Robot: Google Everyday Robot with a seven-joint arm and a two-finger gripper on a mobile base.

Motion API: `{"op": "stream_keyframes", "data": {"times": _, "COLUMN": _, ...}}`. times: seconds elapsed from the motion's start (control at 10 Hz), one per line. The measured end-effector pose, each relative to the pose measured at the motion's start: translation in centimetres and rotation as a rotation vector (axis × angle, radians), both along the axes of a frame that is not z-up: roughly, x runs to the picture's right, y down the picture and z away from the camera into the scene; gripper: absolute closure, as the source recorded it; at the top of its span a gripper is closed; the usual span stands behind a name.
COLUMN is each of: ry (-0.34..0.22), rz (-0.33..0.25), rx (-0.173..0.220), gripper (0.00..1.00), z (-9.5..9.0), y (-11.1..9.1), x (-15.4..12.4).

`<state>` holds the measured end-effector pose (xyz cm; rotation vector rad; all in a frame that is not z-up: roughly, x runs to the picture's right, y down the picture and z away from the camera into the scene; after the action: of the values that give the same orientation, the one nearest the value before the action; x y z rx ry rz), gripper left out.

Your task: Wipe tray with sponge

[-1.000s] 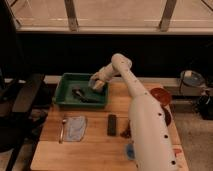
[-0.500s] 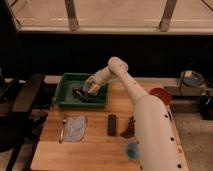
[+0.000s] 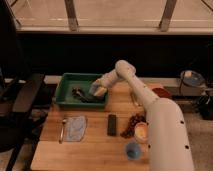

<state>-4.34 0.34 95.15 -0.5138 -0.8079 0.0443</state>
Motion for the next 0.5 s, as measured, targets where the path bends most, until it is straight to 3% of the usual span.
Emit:
{"op": "stream_keyframes", "data": {"times": 0.2, "ry": 0.015, "rz": -0.028, "rx": 0.023, "gripper": 1.00, "z": 1.5, "y": -1.8, "x": 0.1}}
{"op": "stream_keyframes", "data": {"times": 0.5, "ry": -0.041, "rz": -0.069, "rx": 0.055, "gripper": 1.00, "z": 1.9, "y": -3.1, "x": -3.5}}
